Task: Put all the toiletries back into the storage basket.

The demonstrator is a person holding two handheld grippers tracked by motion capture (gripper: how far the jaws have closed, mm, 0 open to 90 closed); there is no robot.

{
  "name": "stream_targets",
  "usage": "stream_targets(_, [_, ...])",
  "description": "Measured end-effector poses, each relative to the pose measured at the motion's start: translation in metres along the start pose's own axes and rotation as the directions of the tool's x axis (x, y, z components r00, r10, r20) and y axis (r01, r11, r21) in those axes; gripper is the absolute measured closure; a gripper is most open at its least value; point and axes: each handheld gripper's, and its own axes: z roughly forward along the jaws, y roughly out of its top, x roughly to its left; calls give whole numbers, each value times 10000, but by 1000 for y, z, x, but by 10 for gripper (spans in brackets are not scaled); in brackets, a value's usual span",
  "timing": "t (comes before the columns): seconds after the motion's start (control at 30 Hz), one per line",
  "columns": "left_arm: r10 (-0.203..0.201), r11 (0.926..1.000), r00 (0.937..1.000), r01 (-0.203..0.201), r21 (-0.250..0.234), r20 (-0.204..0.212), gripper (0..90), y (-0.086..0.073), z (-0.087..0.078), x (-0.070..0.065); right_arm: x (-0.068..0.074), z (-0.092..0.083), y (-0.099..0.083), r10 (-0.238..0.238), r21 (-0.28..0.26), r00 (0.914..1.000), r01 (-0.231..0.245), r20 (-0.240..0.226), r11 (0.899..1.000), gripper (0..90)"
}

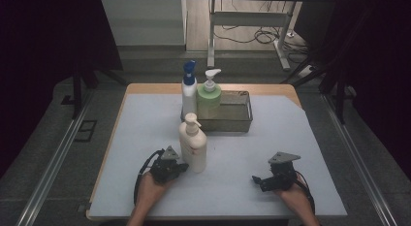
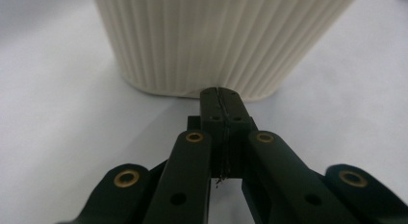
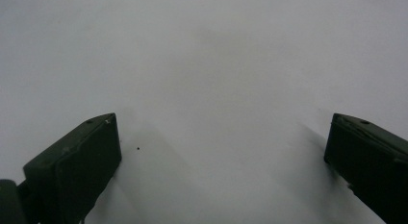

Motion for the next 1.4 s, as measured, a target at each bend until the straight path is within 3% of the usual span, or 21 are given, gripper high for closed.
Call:
stream_targets(0.27, [-126, 9998, 9997, 129, -155, 202, 894, 3, 5, -1, 0, 0, 0, -5, 10, 10000, 5, 3, 10000, 0])
stream_targets(0.47, [-242, 9996, 9997, 241, -138, -91, 817, -1, -3, 1, 0, 0, 1, 20, 43, 10000, -20, 0, 10000, 0])
stream_targets(0.63, [-369, 9991, 9986, 360, -240, -372, 651, -6, -12, 1, 0, 0, 2, 48, 110, 10000, -48, 5, 9999, 0])
stream_targets(0.77, [-208, 9997, 9966, 199, -119, -800, 516, -10, -17, 0, 1, -1, 3, 82, 200, 9999, -83, 60, 9998, 0])
stream_targets(1.0, [-512, 9987, 9916, 514, -15, -1189, 283, -19, -22, -2, 6, -4, 7, -116, 106, 9996, 118, -250, 9999, 10])
stream_targets(1.23, [-801, 9967, 9797, 815, 2, -1835, 134, -35, -31, -4, 12, -7, 13, -303, -62, 9985, 301, -452, 9995, 0])
stream_targets(1.4, [-799, 9966, 9725, 825, 30, -2187, 124, -41, -35, -4, 17, -12, 21, -331, -498, 9968, 296, -721, 9983, 0])
